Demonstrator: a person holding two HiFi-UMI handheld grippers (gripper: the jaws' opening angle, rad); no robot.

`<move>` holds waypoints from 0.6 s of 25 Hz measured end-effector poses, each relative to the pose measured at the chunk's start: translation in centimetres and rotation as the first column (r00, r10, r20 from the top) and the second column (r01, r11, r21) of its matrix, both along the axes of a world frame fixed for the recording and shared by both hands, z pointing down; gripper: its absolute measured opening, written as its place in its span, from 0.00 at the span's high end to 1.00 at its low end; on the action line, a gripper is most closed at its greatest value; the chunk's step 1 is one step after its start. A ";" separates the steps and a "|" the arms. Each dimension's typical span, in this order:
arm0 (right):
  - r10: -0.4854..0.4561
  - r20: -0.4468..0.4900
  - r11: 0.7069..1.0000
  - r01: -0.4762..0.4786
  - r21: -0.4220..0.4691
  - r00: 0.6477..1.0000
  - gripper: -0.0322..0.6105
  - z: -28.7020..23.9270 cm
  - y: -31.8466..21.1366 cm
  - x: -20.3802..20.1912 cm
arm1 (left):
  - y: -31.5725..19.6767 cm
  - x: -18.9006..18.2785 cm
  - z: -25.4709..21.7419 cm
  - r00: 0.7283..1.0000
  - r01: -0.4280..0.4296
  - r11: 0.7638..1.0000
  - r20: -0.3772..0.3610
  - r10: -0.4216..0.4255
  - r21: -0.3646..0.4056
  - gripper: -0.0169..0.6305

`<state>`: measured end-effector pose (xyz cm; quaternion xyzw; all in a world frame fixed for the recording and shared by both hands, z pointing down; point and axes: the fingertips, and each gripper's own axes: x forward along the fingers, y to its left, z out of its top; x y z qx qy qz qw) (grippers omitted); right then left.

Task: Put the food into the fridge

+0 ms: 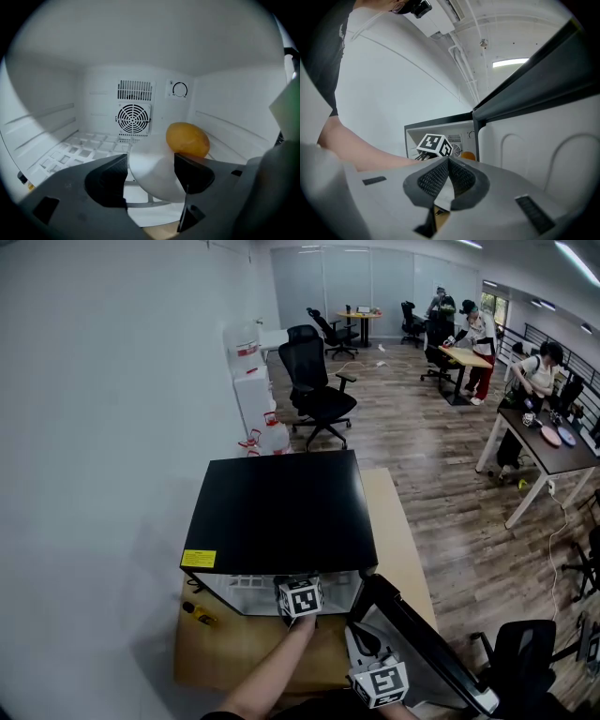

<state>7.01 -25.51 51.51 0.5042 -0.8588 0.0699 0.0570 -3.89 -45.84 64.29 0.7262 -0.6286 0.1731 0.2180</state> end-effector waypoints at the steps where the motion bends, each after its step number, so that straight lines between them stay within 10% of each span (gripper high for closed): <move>1: -0.002 0.001 1.000 0.002 0.002 1.000 0.86 0.1 0.0 0.0 | 0.0 0.0 -0.2 1.000 -0.007 1.000 0.017 0.007 0.007 0.53; 15: 0.008 -0.004 1.000 -0.008 -0.008 1.000 0.86 -0.2 0.8 0.0 | 0.2 -1.7 -0.9 0.999 0.007 0.998 -0.037 -0.005 0.061 0.51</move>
